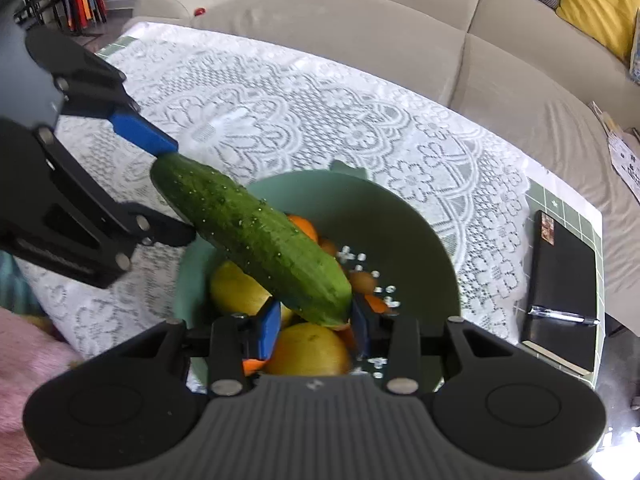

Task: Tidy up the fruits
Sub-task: 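Lift the cucumber with both tools and carry it over the colander, then lower the cucumber onto the fruit and open both tools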

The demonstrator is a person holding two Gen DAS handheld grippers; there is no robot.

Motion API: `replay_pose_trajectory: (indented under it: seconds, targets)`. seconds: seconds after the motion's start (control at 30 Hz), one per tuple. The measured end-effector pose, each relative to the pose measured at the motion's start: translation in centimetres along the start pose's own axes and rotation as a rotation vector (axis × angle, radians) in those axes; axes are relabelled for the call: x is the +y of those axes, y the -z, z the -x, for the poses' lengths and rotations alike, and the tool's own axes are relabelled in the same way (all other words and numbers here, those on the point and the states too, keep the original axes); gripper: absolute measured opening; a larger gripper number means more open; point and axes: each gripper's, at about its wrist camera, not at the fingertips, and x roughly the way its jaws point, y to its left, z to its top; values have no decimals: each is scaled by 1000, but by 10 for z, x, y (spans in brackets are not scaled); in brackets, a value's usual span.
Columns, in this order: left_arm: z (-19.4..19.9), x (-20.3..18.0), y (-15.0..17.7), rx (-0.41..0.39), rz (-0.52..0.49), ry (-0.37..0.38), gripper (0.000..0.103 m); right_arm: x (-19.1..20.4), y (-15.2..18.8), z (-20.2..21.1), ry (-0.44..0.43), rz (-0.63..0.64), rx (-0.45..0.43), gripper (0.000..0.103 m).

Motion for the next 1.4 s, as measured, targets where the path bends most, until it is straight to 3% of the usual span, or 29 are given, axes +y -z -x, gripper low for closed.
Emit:
replay_pose_trajectory:
  seconds: [0.13, 0.4, 0.73, 1.03, 1.23, 1.4]
  targets:
    - [-10, -7, -9, 19, -29, -21, 73, -13, 2, -13, -13, -38, 19, 36]
    - [-18, -11, -20, 2, -3, 6, 71, -22, 8, -35, 46, -68, 65, 36]
    - [-32, -4, -26, 5, 84, 11, 59, -26, -10, -40, 100, -118, 24, 36]
    - [-30, 10, -17, -20, 176, 41, 57, -22, -6, -36, 107, -122, 43, 37]
    - [0, 8, -15, -79, 167, 40, 58, -18, -1, -14, 94, -166, 11, 49]
    - [38, 5, -11, -160, 166, 2, 60, -7, -5, 19, 73, -224, -63, 65]
